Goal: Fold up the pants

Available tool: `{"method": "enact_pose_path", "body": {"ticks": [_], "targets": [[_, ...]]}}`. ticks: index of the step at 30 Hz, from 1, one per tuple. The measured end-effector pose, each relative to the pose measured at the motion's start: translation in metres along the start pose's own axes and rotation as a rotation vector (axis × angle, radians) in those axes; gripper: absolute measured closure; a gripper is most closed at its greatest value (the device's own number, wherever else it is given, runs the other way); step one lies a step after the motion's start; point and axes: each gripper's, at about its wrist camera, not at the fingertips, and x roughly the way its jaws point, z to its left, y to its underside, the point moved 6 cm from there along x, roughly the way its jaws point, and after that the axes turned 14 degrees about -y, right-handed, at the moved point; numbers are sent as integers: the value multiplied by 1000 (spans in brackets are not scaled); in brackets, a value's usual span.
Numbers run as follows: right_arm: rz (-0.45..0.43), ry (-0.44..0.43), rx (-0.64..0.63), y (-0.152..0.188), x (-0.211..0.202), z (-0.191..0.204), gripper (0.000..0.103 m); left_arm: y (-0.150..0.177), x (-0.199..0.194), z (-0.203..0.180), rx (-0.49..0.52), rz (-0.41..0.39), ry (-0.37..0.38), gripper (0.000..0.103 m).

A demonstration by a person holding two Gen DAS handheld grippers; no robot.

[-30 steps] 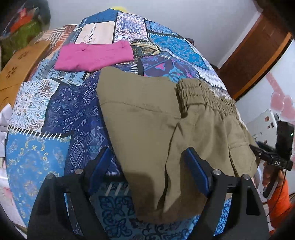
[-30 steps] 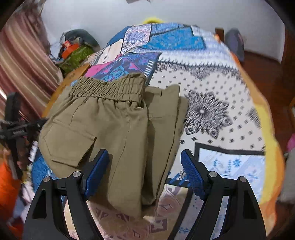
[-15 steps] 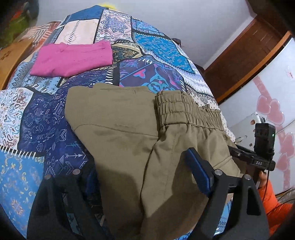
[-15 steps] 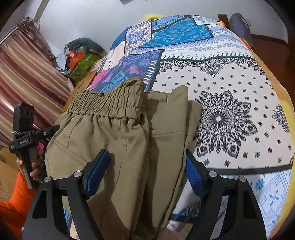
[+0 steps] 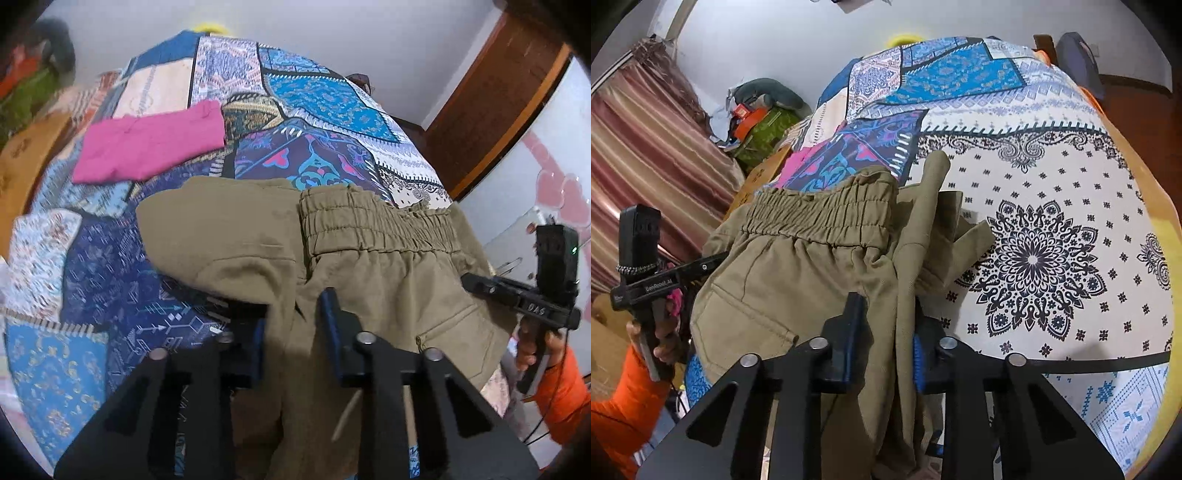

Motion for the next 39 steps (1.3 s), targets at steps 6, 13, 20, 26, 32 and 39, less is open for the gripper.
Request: {"method": "enact_pose_path", "body": {"ticks": [6, 13, 20, 26, 32, 39], "targets": [[-20, 35, -73, -9, -9, 14, 91, -5, -17, -2, 39, -55, -79, 99], [-38, 50, -114, -22, -15, 25, 92, -10, -31, 12, -7, -69, -78, 101], [-49, 63, -173, -31, -22, 41, 93, -19, -52, 8, 17, -126, -104, 101], [-70, 66, -219, -48, -27, 56, 93, -36, -73, 14, 15, -173, -120, 101], [-93, 67, -282, -74, -22, 76, 93, -64, -90, 28, 13, -226, -152, 101], [-100, 70, -349, -112, 3, 93, 93, -102, -86, 62, -10, -247, -193, 101]]}}
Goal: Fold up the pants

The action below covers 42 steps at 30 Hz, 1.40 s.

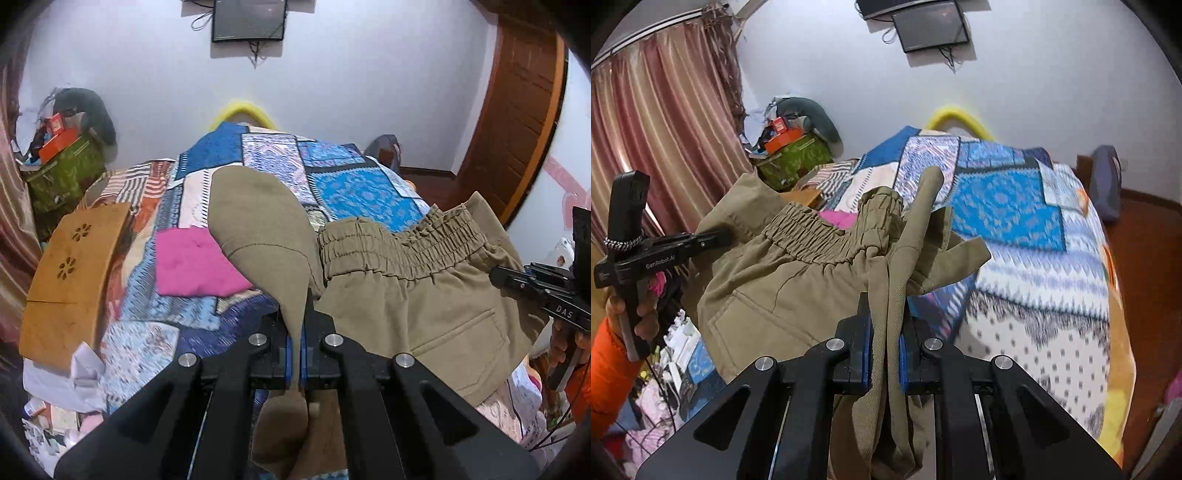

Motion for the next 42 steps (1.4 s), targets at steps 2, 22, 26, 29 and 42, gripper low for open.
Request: {"method": "enact_pose_path", "body": {"ticks": [2, 22, 26, 29, 42], "targets": [[0, -2, -11, -10, 10, 0, 93, -7, 8, 9, -8, -1, -8, 101], [52, -29, -54, -83, 169, -10, 93, -54, 148, 119, -107, 64, -117, 101], [69, -20, -53, -85, 198, -15, 93, -53, 185, 135, -109, 100, -129, 101], [111, -15, -49, -81, 225, -23, 93, -48, 218, 145, -112, 138, -138, 101], [239, 25, 13, -62, 280, -53, 92, 9, 316, 172, -135, 312, -171, 92]]}}
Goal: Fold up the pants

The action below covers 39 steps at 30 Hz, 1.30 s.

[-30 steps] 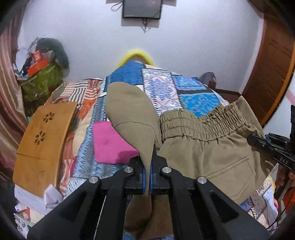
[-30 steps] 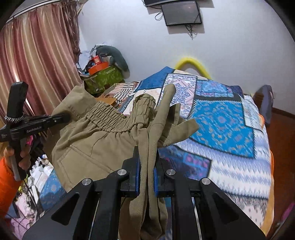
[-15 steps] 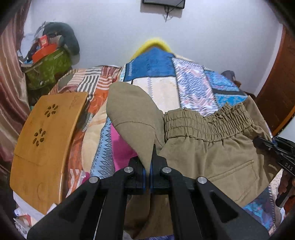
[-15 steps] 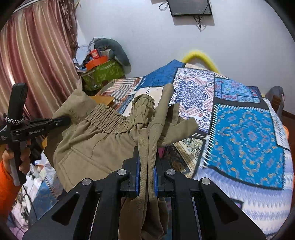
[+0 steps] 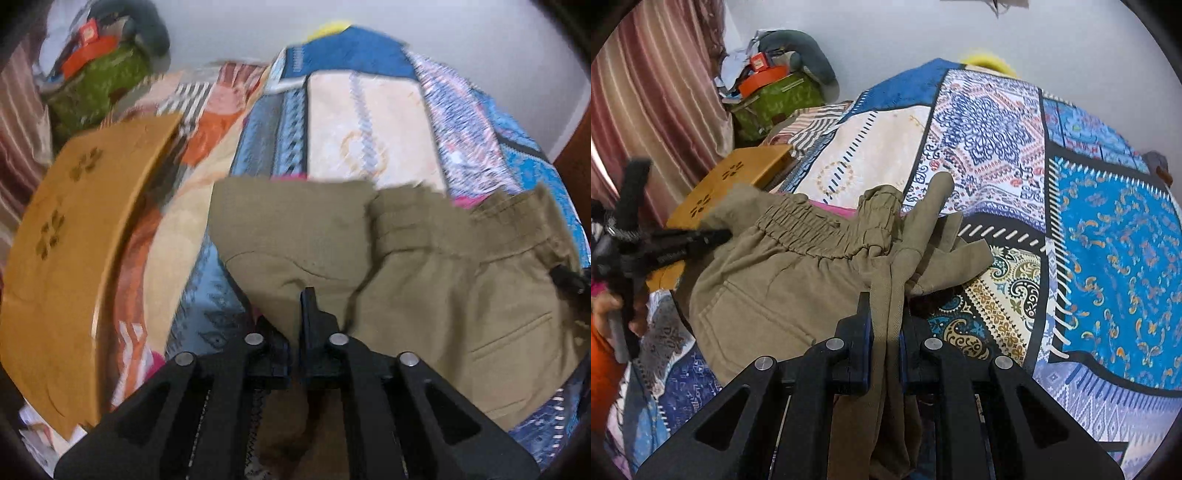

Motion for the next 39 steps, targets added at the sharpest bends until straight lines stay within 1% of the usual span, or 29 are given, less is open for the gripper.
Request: {"method": "enact_pose_path", "body": {"ticks": [1, 3, 5, 6, 8, 9, 11, 13, 16, 20, 25, 27, 29, 32, 33, 34, 38, 39], "targets": [[13, 12, -4, 1, 1, 0, 91, 3, 3, 1, -5, 10, -1, 88], [38, 43, -25, 4, 3, 1, 88, 9, 8, 5, -19, 20, -8, 85], [50, 73, -42, 7, 1, 2, 84, 12, 4, 9, -33, 13, 6, 85], [53, 86, -47, 7, 0, 0, 84, 13, 1, 12, -36, 10, -1, 83], [57, 107, -53, 8, -4, -1, 74, 16, -3, 16, -32, 10, -6, 83], [58, 128, -55, 10, -8, -2, 71, 18, -6, 18, -28, 9, -12, 83], [52, 153, -59, 12, -16, -2, 62, 20, -15, 23, -22, 11, -32, 83], [48, 165, -49, 13, -22, -3, 61, 23, -26, 27, -21, 12, -54, 82], [38, 160, -22, 15, -39, 1, 61, 30, -49, 30, -26, -6, -72, 82], [3, 169, -46, 15, -66, 20, 61, 41, -93, 21, 10, -45, -85, 82], [-66, 154, -93, 17, -117, 55, 61, 50, -171, 6, 30, -149, -62, 82], [-107, 152, -130, 16, -143, 75, 61, 52, -208, -1, 36, -190, -35, 82], [-140, 148, -165, 15, -167, 94, 61, 56, -250, -7, 34, -249, -22, 82], [-219, 124, -207, 14, -208, 124, 61, 64, -316, -16, 29, -351, 6, 82], [-255, 99, -219, 14, -225, 137, 61, 69, -340, -18, 24, -390, 23, 82], [-280, 82, -230, 16, -239, 147, 61, 71, -356, -18, 18, -415, 31, 82], [-396, 41, -274, 30, -288, 183, 61, 100, -434, -19, -14, -552, 61, 82], [-430, 30, -283, 37, -301, 193, 61, 108, -446, -19, -23, -576, 64, 82]]}}
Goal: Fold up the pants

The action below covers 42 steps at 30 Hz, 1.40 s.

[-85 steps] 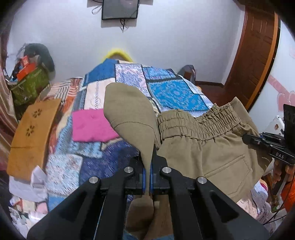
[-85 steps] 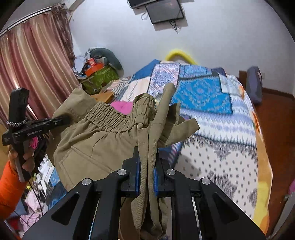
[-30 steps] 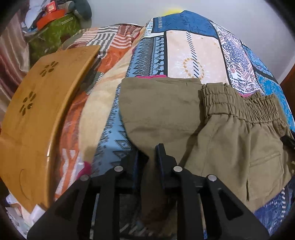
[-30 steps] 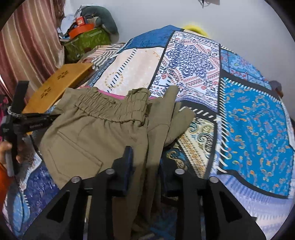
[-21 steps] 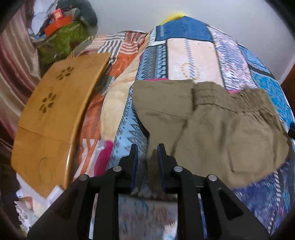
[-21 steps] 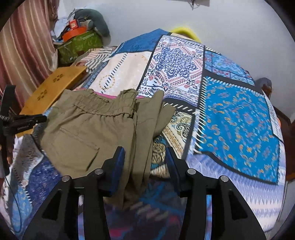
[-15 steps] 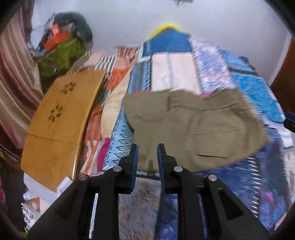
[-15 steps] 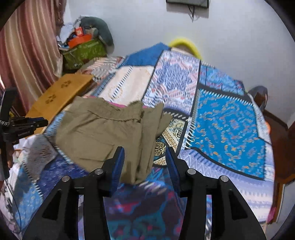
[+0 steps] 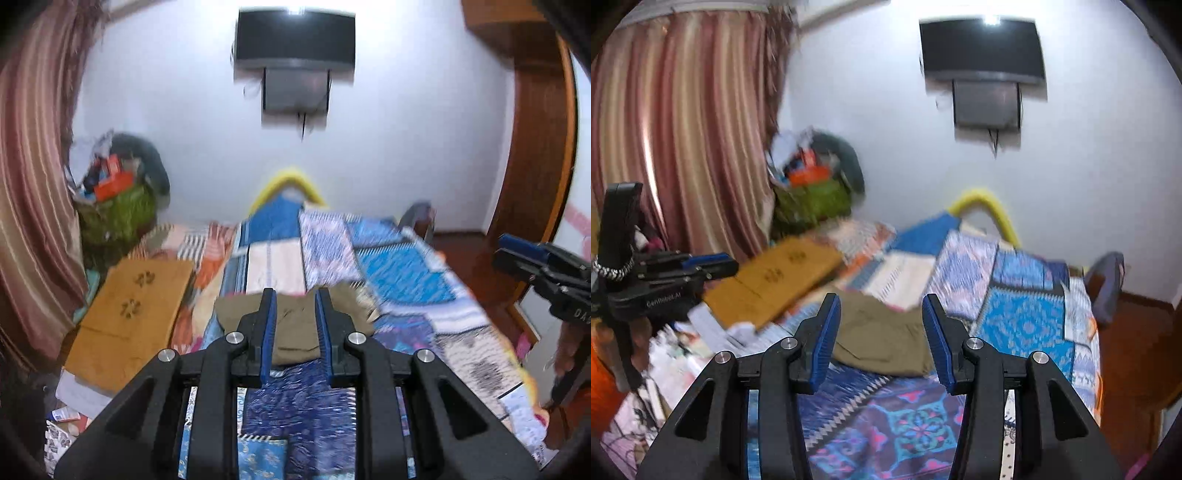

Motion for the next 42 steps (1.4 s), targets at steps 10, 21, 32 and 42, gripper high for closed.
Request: {"method": "enact_pose_path", "body": {"ticks": [10, 21, 32, 42], "targets": [[-199, -15, -79, 19, -77, 74, 61, 28, -136, -11, -46, -236, 2, 69], [-266, 43, -81, 35, -90, 93, 23, 44, -188, -13, -77, -360, -28, 17], [-318, 84, -66, 32, -101, 92, 1, 56, -185, -15, -74, -361, -71, 0], [-308, 88, -74, 42, -102, 98, 1, 62, -179, -17, -71, -345, -73, 0]]}}
